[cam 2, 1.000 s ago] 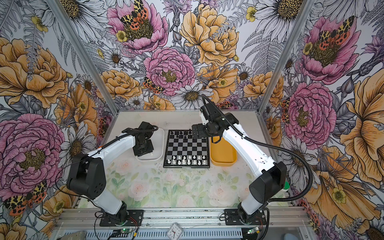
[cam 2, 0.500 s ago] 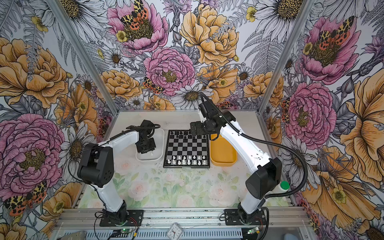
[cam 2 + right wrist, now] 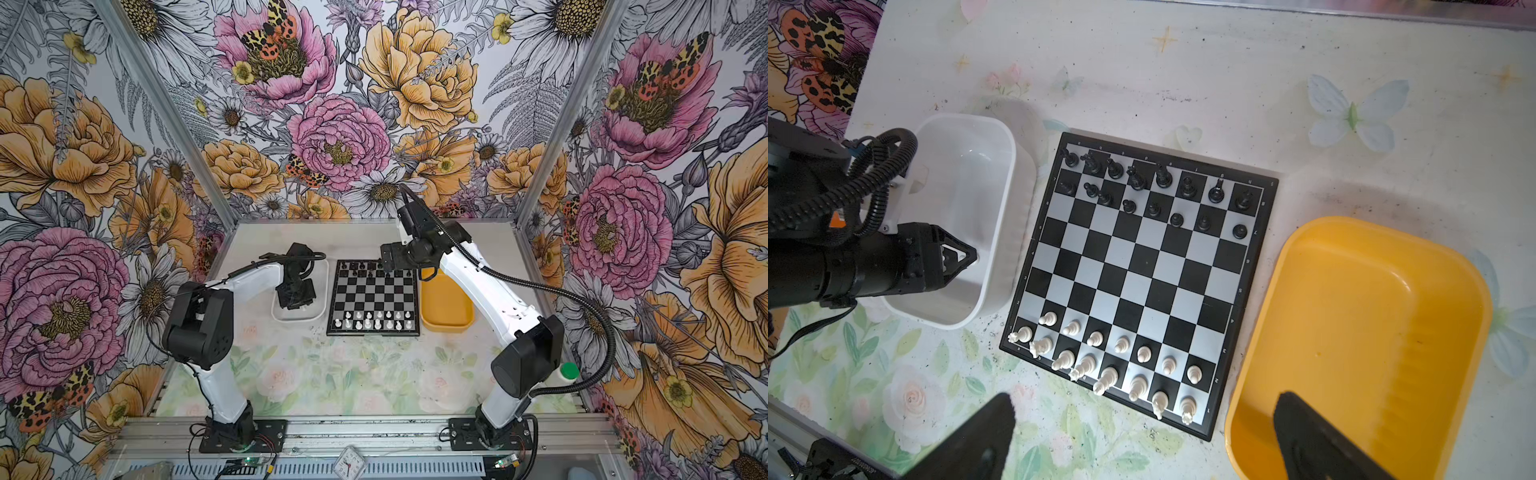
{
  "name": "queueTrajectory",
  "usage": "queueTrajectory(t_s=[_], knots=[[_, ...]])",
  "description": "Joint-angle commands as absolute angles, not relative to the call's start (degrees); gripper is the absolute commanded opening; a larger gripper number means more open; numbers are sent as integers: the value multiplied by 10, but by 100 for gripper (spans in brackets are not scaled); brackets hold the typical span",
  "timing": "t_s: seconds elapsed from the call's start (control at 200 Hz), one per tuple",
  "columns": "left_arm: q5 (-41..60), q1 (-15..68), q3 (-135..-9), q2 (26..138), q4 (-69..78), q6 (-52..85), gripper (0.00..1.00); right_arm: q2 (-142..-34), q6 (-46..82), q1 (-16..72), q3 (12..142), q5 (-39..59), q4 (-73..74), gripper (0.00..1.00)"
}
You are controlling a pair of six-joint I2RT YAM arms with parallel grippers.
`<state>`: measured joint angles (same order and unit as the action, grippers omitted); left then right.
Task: Set up the chess pieces on the board
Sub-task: 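Lower the open left gripper around the last white pawn in the white tray, then close the left gripper on the white pawn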
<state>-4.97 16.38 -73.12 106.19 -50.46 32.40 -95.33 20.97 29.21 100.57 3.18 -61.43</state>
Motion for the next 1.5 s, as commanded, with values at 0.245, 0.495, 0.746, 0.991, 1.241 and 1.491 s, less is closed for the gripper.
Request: queueTrajectory(t_s=[0.245, 0.495, 0.746, 0.991, 1.241, 1.491], knots=[[-50, 168, -730, 1071, -482, 317, 30, -933, 217, 294, 1002, 13, -624, 100], [-53, 166, -731, 1073, -483, 313, 29, -934, 219, 294, 1003, 12, -625, 100], [-54, 164, -727, 1075, -483, 309, 26, -934, 223, 294, 1005, 14, -626, 100], [-53, 158, -719, 1073, -483, 305, 22, -936, 225, 294, 1007, 16, -625, 100], [-52, 152, -714, 1066, -484, 299, 18, -936, 229, 298, 1009, 18, -625, 100], [-53, 150, -712, 1063, -484, 294, 15, -933, 235, 305, 1006, 14, -625, 100]])
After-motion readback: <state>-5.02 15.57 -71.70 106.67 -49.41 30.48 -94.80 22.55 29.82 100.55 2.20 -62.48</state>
